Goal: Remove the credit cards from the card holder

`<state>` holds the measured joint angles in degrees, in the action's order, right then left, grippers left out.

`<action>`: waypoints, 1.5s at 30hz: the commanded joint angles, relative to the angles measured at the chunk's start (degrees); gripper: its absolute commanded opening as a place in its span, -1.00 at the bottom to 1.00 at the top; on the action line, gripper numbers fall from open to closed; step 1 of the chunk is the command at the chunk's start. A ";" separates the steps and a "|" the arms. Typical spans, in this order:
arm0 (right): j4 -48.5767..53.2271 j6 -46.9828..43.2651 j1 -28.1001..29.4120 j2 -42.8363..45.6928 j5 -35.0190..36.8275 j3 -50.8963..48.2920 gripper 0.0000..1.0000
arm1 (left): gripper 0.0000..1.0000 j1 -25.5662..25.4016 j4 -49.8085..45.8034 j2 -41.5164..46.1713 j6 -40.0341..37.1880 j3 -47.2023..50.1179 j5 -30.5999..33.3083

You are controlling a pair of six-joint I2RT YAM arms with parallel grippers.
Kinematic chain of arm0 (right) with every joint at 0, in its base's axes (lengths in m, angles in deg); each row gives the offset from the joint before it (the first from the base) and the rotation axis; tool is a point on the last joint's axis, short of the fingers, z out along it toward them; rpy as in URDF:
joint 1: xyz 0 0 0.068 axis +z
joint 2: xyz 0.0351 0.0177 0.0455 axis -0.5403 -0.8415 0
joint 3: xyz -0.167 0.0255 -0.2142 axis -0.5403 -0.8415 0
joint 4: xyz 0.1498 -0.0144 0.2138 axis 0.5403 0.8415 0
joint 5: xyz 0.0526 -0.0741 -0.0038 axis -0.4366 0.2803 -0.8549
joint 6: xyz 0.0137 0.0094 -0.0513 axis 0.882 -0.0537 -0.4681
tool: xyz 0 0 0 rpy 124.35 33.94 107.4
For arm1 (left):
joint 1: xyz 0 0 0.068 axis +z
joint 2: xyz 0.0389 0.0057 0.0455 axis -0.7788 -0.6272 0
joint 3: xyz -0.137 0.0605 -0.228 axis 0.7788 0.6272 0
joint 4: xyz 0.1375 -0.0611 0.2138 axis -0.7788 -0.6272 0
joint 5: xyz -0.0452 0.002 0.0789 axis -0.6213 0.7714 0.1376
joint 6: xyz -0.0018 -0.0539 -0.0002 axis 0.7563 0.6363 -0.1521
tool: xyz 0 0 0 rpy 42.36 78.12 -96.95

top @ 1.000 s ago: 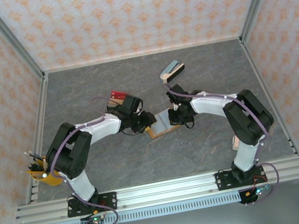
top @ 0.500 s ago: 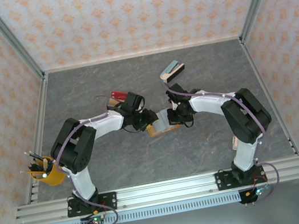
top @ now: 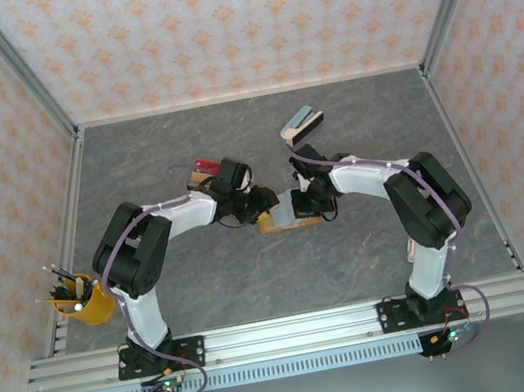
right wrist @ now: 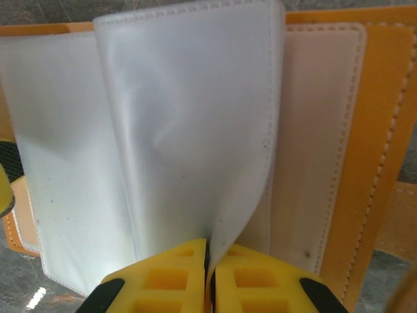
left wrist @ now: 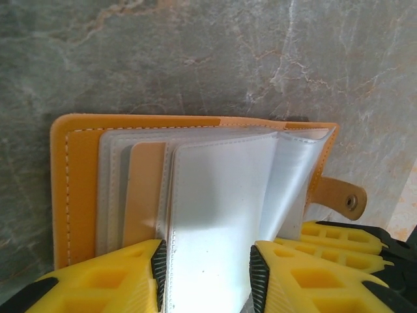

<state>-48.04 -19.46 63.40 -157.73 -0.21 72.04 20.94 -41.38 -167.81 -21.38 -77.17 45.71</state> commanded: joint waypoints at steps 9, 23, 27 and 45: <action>2.11 -0.18 0.43 -3.23 0.53 -0.14 -0.80 | -0.27 -1.25 3.42 0.03 -4.31 -2.08 -7.61; 0.00 2.55 0.43 7.05 2.50 -3.77 -0.57 | -0.17 -1.44 10.01 -0.82 -0.46 -2.08 -9.51; 1.43 4.56 0.33 12.00 5.22 -4.68 -0.47 | -0.17 -2.03 11.30 -0.93 0.23 -3.25 -10.53; 1.29 8.20 0.35 26.51 12.17 -9.75 -0.32 | -0.29 -3.84 3.76 -6.84 -1.39 -10.63 -6.94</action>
<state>-45.98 -11.66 63.46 -132.04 12.19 61.99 17.11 -34.89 -176.27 -21.55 -86.33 37.09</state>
